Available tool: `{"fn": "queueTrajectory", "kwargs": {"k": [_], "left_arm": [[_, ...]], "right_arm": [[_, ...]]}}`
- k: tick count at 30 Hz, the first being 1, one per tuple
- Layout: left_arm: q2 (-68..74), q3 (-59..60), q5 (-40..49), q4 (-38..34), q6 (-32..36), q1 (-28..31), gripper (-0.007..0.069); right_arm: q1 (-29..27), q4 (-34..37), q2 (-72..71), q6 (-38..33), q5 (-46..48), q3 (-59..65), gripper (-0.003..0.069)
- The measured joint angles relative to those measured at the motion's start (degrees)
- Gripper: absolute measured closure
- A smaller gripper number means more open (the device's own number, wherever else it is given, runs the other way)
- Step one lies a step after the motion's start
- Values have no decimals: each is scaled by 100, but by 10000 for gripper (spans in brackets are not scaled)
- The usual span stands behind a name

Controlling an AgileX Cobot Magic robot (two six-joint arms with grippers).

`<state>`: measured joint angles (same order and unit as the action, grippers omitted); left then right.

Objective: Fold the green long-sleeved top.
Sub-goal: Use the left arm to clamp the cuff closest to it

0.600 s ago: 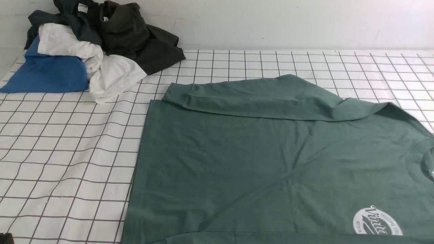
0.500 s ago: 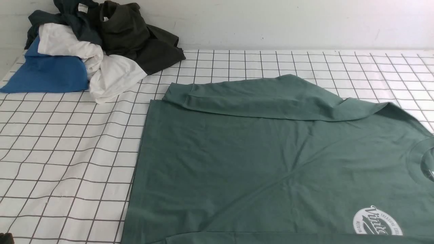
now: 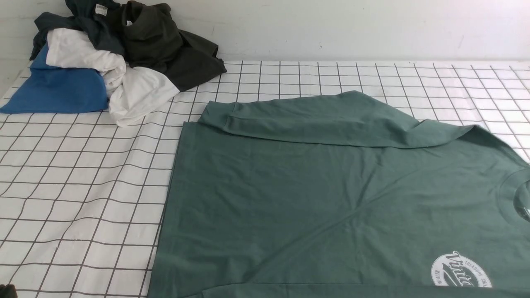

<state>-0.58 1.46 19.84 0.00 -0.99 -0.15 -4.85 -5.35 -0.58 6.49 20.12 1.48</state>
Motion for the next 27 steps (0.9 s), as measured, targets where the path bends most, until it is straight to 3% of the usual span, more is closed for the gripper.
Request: {"fn": "queueTrajectory", "kwargs": {"k": [27], "left_arm": [[0, 0, 0, 0, 0, 0, 631]], "right_arm": [[0, 0, 0, 68, 0, 0, 673]]}}
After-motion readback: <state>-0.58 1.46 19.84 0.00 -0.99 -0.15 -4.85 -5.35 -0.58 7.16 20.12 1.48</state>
